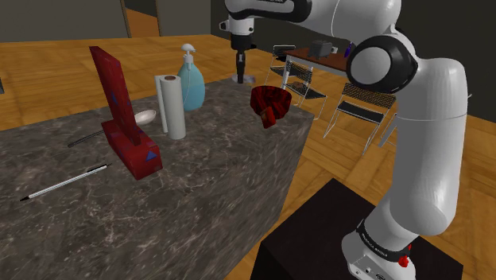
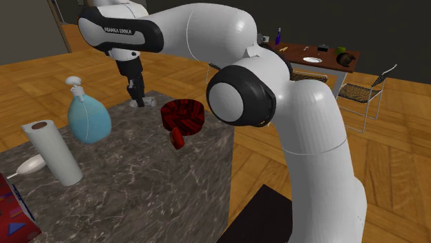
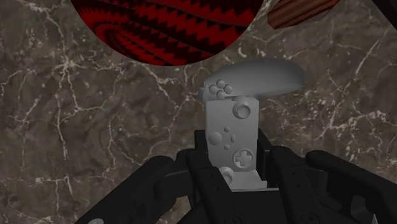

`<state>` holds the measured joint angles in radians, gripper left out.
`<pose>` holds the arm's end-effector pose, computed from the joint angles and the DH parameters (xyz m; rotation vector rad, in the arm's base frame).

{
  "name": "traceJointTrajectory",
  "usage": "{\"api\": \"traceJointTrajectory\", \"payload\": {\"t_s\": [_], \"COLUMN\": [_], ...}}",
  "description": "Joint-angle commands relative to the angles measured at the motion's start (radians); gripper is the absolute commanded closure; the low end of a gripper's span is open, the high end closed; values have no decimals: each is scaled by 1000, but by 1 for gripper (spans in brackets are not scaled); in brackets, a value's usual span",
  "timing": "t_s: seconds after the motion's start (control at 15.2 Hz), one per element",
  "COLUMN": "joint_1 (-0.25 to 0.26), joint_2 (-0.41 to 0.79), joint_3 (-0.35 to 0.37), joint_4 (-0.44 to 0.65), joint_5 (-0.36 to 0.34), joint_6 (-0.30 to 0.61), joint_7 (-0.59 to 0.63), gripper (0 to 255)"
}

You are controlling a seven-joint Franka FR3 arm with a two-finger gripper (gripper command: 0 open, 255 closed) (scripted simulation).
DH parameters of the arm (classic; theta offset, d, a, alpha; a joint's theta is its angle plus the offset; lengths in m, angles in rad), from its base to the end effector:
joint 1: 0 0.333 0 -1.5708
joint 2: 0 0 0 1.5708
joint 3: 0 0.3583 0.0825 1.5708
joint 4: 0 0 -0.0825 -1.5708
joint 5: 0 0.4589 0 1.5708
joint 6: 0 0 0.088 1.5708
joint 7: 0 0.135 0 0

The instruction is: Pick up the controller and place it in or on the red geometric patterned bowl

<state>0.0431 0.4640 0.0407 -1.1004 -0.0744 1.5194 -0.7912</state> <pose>0.7730 0.0470 0.5635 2.8148 1.3062 -0.0953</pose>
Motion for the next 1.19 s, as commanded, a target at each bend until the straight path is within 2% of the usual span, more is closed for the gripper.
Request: {"api": "traceJointTrajectory", "payload": {"t_s": [0.0,0.33,0.73,1.12], "joint_1": [2,-74,-166,-166], "joint_2": [4,-97,-173,-185], "joint_3": [0,-27,-70,-70], "joint_4": [27,-132,-249,-347], "joint_5": [0,9,18,17], "joint_6": [-23,41,90,176], "joint_7": [1,-95,-226,-221], "gripper": [255,255,255,255]}}
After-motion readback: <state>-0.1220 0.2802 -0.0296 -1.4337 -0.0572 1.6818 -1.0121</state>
